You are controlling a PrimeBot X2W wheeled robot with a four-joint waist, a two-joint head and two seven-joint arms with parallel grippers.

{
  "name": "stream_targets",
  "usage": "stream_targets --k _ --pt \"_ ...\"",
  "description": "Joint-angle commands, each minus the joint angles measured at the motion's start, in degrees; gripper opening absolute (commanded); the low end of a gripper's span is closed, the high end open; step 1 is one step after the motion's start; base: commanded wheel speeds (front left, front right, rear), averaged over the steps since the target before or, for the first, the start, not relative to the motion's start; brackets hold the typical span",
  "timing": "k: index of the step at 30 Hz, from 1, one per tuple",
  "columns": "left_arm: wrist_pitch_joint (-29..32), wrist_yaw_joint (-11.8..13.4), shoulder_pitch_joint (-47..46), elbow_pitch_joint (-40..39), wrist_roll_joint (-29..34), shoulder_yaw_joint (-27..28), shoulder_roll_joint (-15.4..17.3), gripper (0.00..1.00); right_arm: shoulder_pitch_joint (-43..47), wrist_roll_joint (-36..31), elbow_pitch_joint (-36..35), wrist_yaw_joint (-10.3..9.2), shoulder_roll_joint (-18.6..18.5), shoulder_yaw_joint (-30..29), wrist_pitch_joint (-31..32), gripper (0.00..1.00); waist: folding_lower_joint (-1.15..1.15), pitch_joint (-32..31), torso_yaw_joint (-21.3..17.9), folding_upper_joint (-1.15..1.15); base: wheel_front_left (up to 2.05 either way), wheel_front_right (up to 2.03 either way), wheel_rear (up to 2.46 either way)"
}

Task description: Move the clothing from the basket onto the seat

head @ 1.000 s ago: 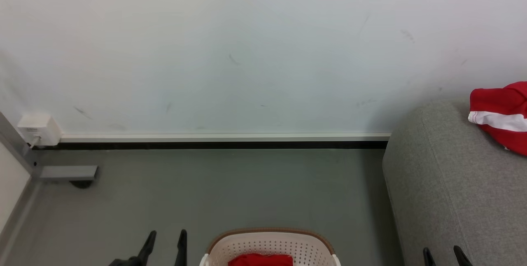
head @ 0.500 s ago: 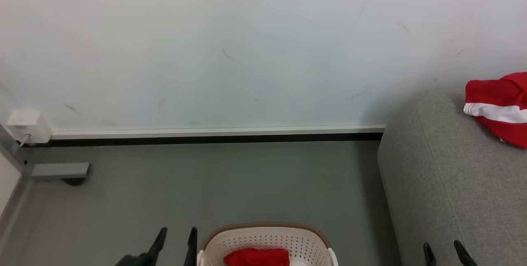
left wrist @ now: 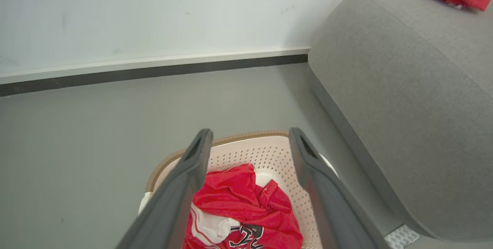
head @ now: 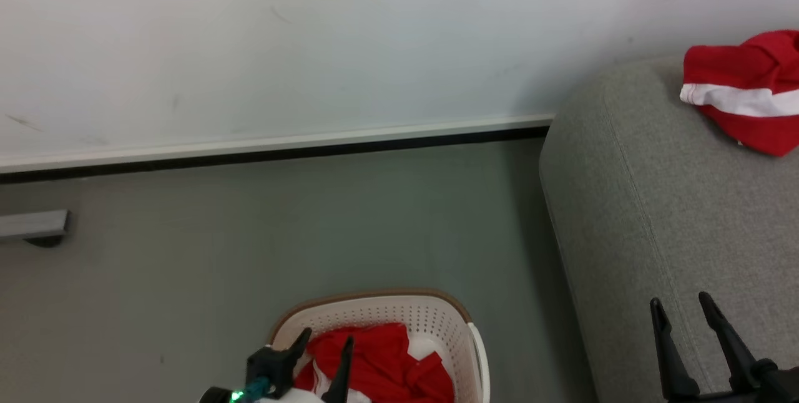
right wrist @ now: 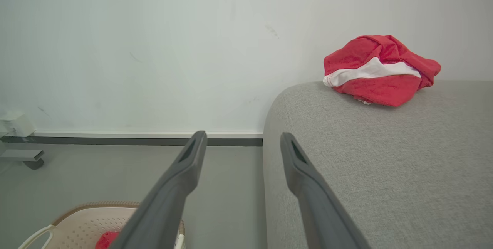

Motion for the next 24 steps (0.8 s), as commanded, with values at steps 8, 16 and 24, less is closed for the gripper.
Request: stream_targets --k 8,16,24 --pt "5.26 1.32 -13.2 13.44 -0.73 -6.71 0.32 1.0 -6.29 1.61 -3.88 -0.15 -0.09 0.24 0.05 1.0 -0.01 13.59 -7.5 0.0 0.0 0.0 0.0" --pt "11.27 4.25 -24.27 24.31 -0.15 -9.21 0.34 1.0 -11.17 3.3 -7.24 -0.15 1.85 1.3 0.04 1.0 -0.01 24.73 -11.06 0.0 0.0 0.0 0.0" --pt "14.57 7.79 -33.41 33.18 1.13 -9.46 1.98 1.0 -15.44 3.99 -10.87 -0.16 2.95 2.72 0.04 1.0 -0.01 34.44 -13.03 0.0 0.0 0.0 0.0"
